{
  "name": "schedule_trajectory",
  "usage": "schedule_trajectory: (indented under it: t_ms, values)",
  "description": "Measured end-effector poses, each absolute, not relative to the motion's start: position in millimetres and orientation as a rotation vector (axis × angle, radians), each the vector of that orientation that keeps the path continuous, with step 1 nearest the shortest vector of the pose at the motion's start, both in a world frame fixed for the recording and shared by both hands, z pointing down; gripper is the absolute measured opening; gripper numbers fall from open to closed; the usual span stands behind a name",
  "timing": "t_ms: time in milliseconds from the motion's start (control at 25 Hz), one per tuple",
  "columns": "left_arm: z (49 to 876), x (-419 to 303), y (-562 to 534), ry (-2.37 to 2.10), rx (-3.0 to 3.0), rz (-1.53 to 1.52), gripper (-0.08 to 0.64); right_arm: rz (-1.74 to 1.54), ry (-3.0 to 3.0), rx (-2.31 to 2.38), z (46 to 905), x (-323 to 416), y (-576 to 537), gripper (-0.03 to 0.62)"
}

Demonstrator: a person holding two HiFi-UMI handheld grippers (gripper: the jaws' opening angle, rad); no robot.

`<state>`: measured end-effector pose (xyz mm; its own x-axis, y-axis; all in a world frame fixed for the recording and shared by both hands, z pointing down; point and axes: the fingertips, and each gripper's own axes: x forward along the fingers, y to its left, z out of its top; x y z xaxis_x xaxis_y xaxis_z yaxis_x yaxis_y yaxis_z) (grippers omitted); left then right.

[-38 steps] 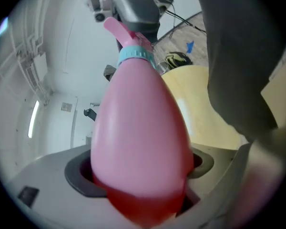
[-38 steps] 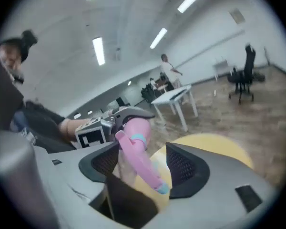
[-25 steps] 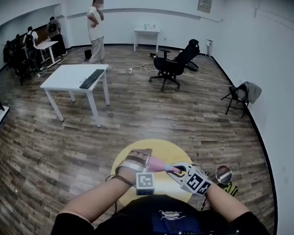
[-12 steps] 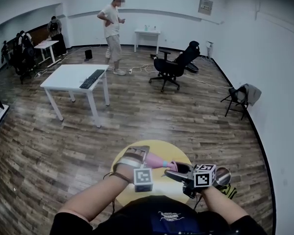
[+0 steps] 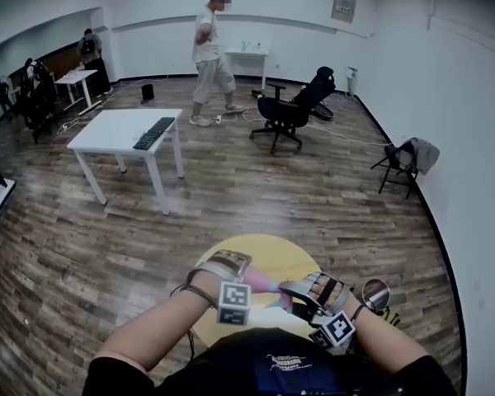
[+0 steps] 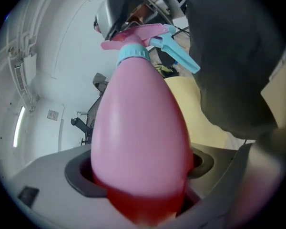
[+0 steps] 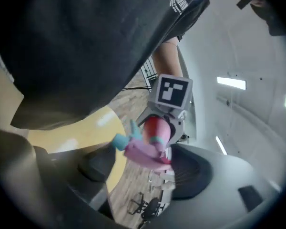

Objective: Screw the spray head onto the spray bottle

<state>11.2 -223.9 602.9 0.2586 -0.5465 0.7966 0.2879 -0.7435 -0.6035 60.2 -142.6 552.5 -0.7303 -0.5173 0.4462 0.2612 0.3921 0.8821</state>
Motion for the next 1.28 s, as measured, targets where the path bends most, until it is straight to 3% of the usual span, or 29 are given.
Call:
schedule_trajectory:
  t_ms: [40, 240, 320, 480, 560, 640, 720, 840, 920, 960, 1000, 1040, 1080, 1120, 1280]
  values:
    - [606.0, 10.7, -223.8, 0.235, -1.848, -1.579, 0.482, -1.396, -1.961, 0.223, 551.2, 55.8, -142.2, 0.311]
    - [622.4, 6.9, -221.2, 0.267, -1.838, -1.648, 0.477, -0.900, -2.228, 0.265, 561.5, 55.7, -139.9, 0.271]
    - [627.5, 4.8, -224.7, 0.319, -1.813, -1.655, 0.477, -0.370, -2.473, 0.364, 555.7, 55.3, -149.7, 0.264]
    - [621.0, 11.1, -236.7, 0.532, -1.800, -1.632, 0.476, 1.149, -2.722, 0.606, 530.8, 74.9, -197.8, 0.264]
    - [616.1, 17.5, -240.1, 0.571, -1.830, -1.614, 0.477, 1.421, -2.749, 0.698, 524.2, 84.9, -211.2, 0.298]
    - [615.0, 20.2, -237.2, 0.515, -1.875, -1.604, 0.480, 1.205, -2.827, 0.751, 517.4, 89.6, -211.9, 0.305]
    - [619.2, 16.2, -229.9, 0.424, -1.925, -1.636, 0.480, 0.454, -2.828, 0.751, 512.6, 90.0, -202.2, 0.393]
    - [624.2, 1.2, -228.5, 0.344, -1.954, -1.708, 0.482, -0.810, -2.325, 0.593, 522.9, 82.6, -180.6, 0.402]
    - [624.2, -2.1, -233.0, 0.341, -1.897, -1.704, 0.482, -1.056, -2.112, 0.529, 536.5, 75.7, -176.2, 0.402]
    - [627.3, 2.3, -233.6, 0.339, -1.875, -1.677, 0.482, -0.976, -2.160, 0.542, 540.9, 72.6, -177.3, 0.428]
    - [632.4, 10.3, -232.6, 0.335, -1.868, -1.639, 0.482, -0.818, -2.270, 0.565, 540.7, 69.8, -177.4, 0.400]
    - [635.2, 19.4, -231.1, 0.335, -1.866, -1.601, 0.482, -0.635, -2.395, 0.578, 536.3, 67.4, -175.2, 0.336]
    - [632.1, 26.9, -230.0, 0.344, -1.860, -1.569, 0.482, -0.460, -2.507, 0.575, 530.5, 66.3, -171.8, 0.214]
    - [621.7, 31.4, -228.6, 0.359, -1.849, -1.545, 0.482, -0.290, -2.603, 0.569, 524.3, 67.5, -169.7, 0.140]
    - [583.3, 38.4, -228.1, 0.483, -1.852, -1.482, 0.480, 0.715, -2.938, 0.598, 496.5, 84.0, -186.6, 0.146]
